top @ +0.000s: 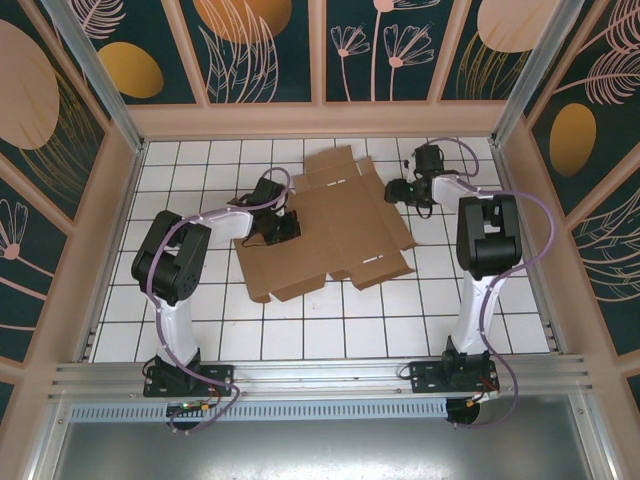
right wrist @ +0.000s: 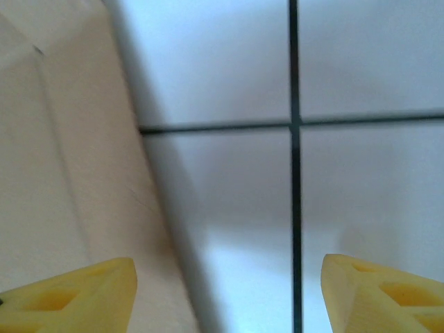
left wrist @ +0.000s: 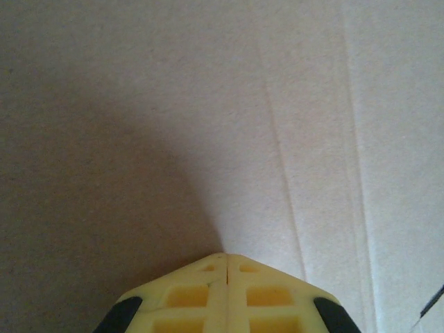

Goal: Fold the paper box

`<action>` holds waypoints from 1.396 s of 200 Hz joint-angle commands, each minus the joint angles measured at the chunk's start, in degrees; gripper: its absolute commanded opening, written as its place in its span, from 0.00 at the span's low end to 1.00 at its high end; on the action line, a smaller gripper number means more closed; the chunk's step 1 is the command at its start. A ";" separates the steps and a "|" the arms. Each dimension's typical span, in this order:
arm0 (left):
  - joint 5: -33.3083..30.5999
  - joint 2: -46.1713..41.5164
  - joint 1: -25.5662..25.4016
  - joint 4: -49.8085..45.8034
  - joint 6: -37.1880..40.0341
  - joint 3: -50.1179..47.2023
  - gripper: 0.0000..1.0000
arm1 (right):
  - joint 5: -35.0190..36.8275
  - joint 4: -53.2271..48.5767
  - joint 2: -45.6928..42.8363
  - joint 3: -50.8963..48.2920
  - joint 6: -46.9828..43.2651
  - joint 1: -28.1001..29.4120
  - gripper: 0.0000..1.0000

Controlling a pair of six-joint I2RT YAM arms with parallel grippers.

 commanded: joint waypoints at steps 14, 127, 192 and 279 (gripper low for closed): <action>1.08 2.10 1.50 1.33 -1.38 -0.60 0.00 | -16.78 0.76 -0.40 -5.07 2.94 -2.51 0.69; -0.22 4.02 1.70 1.17 -1.28 -1.04 0.00 | -27.13 14.48 -12.85 -24.27 12.85 -2.17 0.53; 0.64 2.92 1.70 1.79 -1.90 -1.57 0.00 | -3.21 6.32 -15.39 -19.80 6.59 5.20 0.18; 1.33 -8.20 1.77 1.56 -3.91 0.24 0.00 | 36.47 -3.11 -8.27 0.37 -17.70 23.56 0.08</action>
